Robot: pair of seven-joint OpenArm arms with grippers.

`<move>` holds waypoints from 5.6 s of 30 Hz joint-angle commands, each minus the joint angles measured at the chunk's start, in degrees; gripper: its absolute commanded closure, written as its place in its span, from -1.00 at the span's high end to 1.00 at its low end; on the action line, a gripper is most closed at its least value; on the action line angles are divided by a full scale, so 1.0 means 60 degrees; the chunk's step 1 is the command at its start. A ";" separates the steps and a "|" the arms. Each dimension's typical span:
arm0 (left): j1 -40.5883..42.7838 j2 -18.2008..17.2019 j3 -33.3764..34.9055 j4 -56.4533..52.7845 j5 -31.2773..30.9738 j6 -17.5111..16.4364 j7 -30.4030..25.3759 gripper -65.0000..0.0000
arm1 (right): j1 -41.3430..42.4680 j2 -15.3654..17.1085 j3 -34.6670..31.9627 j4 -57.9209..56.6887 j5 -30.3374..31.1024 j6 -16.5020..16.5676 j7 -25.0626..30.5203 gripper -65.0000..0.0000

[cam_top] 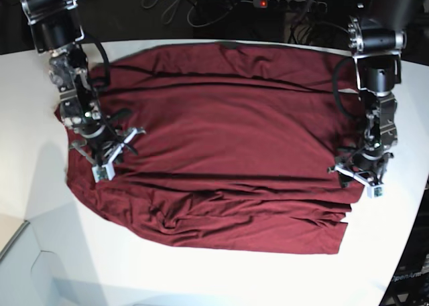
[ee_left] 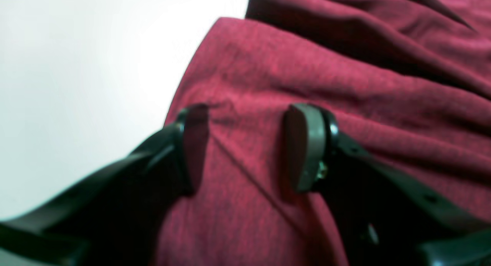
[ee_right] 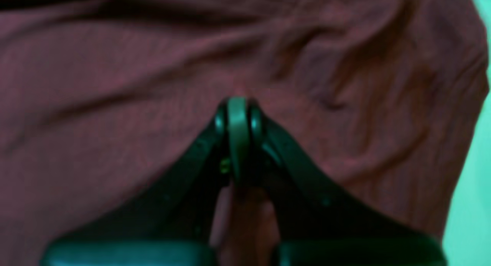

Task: Layout the t-shirt on the table in an organized manner, then fold the t-shirt properly
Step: 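Drag the grasped fabric with both grippers back toward the shirt edge, then hold the shirt edge with both grippers and pull it taut, then lift the held shirt edge with both grippers, folding a strip over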

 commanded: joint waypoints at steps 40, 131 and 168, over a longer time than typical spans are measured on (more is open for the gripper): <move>0.2502 -0.0330 -0.1112 0.5715 -0.1384 0.0148 0.2555 0.00 | -0.3492 0.0644 0.2236 0.4656 -0.0052 -0.0029 0.0922 -1.00; 0.8802 0.0535 -0.3427 1.1430 -0.2307 0.0148 0.3200 -1.00 | -0.6891 -0.0030 0.2192 0.5227 -0.0052 -0.0044 0.0922 -0.10; 0.8758 0.0549 -0.3456 1.1576 -0.2322 0.0148 0.3200 -1.00 | -0.7008 -0.0016 0.2353 0.6033 -0.0052 -0.0044 0.1010 -1.00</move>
